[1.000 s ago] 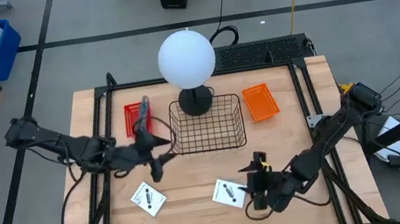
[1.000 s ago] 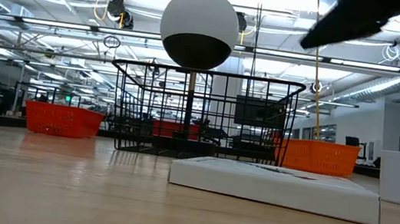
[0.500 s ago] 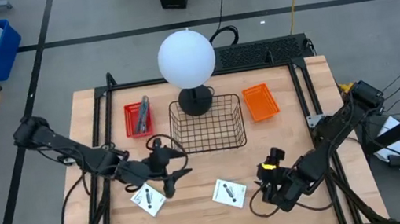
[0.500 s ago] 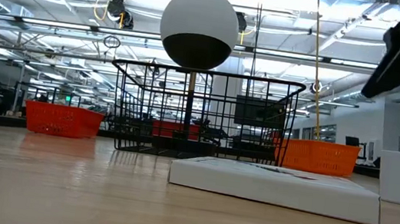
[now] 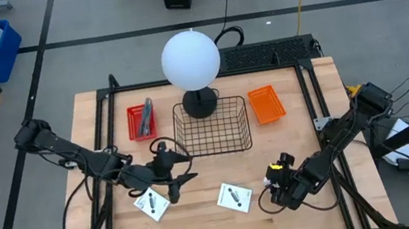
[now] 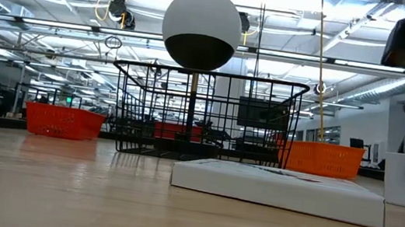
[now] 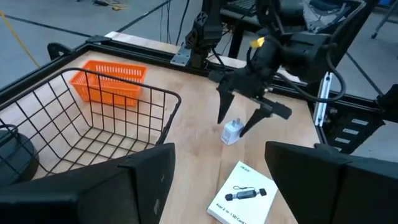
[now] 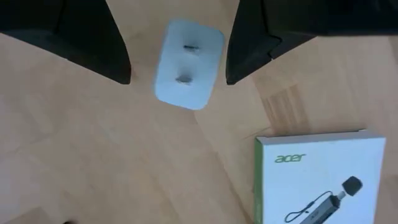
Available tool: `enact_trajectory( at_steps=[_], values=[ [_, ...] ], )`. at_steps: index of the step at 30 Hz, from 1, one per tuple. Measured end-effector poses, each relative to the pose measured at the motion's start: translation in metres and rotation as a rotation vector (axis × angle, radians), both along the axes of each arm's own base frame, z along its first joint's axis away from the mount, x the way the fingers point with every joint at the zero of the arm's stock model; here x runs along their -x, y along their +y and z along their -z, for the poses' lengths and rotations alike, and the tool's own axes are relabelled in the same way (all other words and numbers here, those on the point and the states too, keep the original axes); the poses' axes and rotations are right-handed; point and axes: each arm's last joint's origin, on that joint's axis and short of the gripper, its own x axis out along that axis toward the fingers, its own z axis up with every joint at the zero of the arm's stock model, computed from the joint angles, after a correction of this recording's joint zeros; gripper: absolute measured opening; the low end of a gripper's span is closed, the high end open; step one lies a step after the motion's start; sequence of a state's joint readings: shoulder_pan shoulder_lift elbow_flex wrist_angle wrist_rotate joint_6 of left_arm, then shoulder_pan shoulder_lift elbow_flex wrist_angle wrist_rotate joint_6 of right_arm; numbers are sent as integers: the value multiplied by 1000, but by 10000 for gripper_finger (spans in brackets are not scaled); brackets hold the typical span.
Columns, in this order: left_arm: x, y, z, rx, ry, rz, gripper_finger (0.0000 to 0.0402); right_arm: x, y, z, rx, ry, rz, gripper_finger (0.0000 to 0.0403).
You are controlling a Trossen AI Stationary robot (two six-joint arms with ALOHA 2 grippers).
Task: Pick and place items into bin
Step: Put the top white charger adapter into the black wire basket
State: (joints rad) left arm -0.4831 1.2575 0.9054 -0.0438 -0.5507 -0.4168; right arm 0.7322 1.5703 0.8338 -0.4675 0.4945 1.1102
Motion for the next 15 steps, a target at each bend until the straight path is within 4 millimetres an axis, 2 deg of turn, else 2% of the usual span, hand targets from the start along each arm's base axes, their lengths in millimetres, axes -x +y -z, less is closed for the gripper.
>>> enact_trajectory(
  at_steps=[4,10,15],
  values=[
    [0,0,0,1,0,0,255,2,-2,7,-16,-14,-1,251],
    [0,0,0,3,-1,-2,255,2,-1,7,-22,-23,2,248],
    [0,0,0,4,0,-2,255,1,-1,6,-29,-31,3,216]
  ],
)
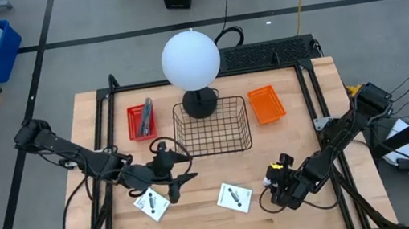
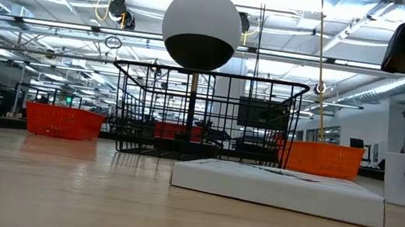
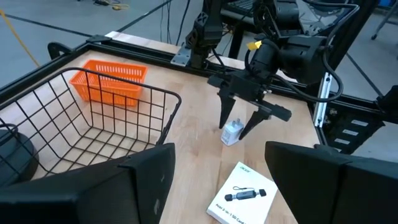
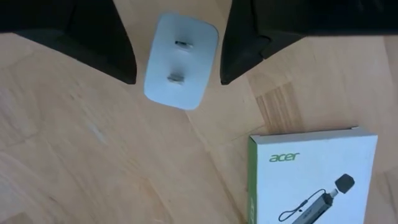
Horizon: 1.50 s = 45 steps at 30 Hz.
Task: Pick and place items into bin
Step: Put the top white charger adapter into the black wire basket
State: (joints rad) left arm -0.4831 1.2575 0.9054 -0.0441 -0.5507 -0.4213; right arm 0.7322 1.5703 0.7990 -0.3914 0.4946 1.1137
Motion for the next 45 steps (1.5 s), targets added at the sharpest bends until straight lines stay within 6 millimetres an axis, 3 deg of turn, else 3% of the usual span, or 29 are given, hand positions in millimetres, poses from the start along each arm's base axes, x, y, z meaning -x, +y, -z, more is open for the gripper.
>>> enact_trajectory(
  at_steps=[10,19,25,33,39,45],
  values=[
    [0,0,0,1,2,-1,255,-1,1,0,-4,-7,-2,118],
    [0,0,0,0,2,-1,255,-9,4,-4,-27,-75,-51,142],
    [0,0,0,0,3,-1,255,-22,6,-11,-28,-173,-144,118],
    [0,0,0,-1,6,0,255,-40,5,-26,-12,-331,-238,132],
    [0,0,0,-1,6,0,255,-56,-5,-43,66,-467,-306,121],
    [1,0,1,-3,11,5,255,-65,-29,-74,176,-602,-322,125]
  ],
)
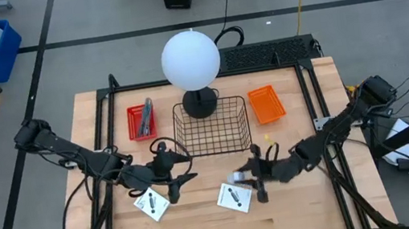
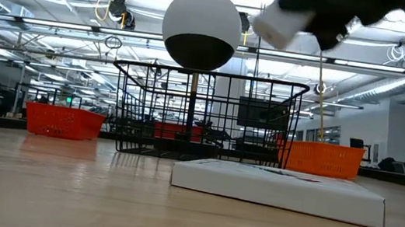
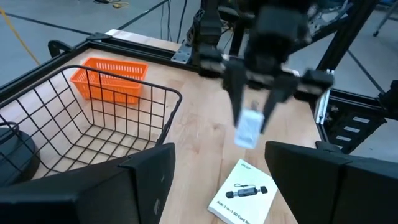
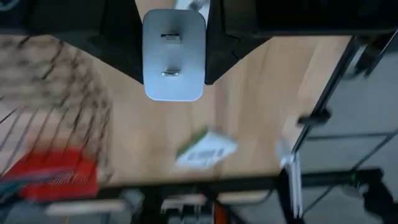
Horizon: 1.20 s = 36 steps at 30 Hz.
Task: Pick and place items into bin
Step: Put the top white charger adapter into the black wire basket
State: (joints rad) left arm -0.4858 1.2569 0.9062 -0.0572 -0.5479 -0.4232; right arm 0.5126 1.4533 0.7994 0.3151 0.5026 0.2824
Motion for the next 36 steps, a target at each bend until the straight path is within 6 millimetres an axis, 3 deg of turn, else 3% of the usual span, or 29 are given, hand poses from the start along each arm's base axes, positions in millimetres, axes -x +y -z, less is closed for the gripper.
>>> enact_trajectory(
  at_steps=[8,13,18,30,36],
  values=[
    [2,-4,0,-5,3,26,255,0,-49,-41,87,-126,97,126],
    [2,-4,0,-9,4,27,255,-3,-82,-54,77,-170,117,123],
    [2,-4,0,-9,3,27,255,-17,-113,-60,46,-148,112,123],
    [2,-4,0,-10,4,27,255,-60,-170,-67,-17,173,157,123],
    [2,-4,0,-6,5,32,255,-84,-197,-53,-77,306,116,124]
  ],
)
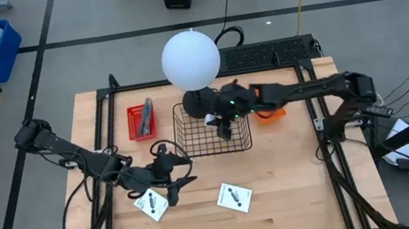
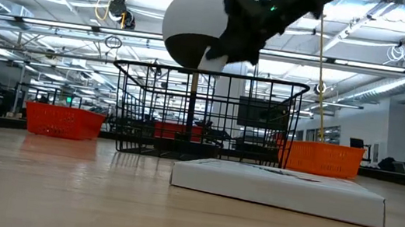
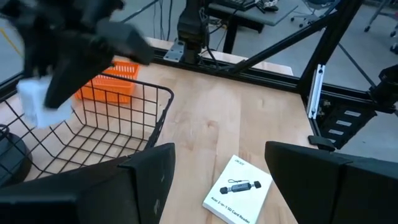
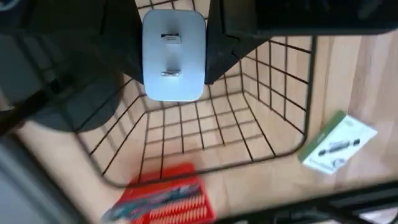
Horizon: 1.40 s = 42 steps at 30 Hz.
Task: Pick and place items into bin
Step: Put the top white charger adapter into the black wire basket
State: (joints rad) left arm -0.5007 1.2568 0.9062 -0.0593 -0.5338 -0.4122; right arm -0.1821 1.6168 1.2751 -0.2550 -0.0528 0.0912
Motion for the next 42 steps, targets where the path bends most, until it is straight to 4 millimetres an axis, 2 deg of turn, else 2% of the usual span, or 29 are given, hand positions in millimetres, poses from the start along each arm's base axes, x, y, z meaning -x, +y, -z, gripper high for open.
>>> enact_trajectory(
  at_steps=[4,8,16,25,30,42],
  values=[
    [0,0,0,4,1,9,255,-12,-16,16,-64,79,-18,124],
    [0,-1,0,4,1,11,255,-17,-26,42,-90,183,1,124],
    [0,-1,0,-1,3,19,255,-18,-35,75,-125,327,20,125],
    [0,-1,0,4,4,29,255,-21,-35,92,-140,386,14,125],
    [0,-1,0,6,5,36,255,-20,-31,92,-141,398,7,125],
    [0,-1,0,6,5,35,255,-23,-10,93,-131,424,-52,135]
  ],
)
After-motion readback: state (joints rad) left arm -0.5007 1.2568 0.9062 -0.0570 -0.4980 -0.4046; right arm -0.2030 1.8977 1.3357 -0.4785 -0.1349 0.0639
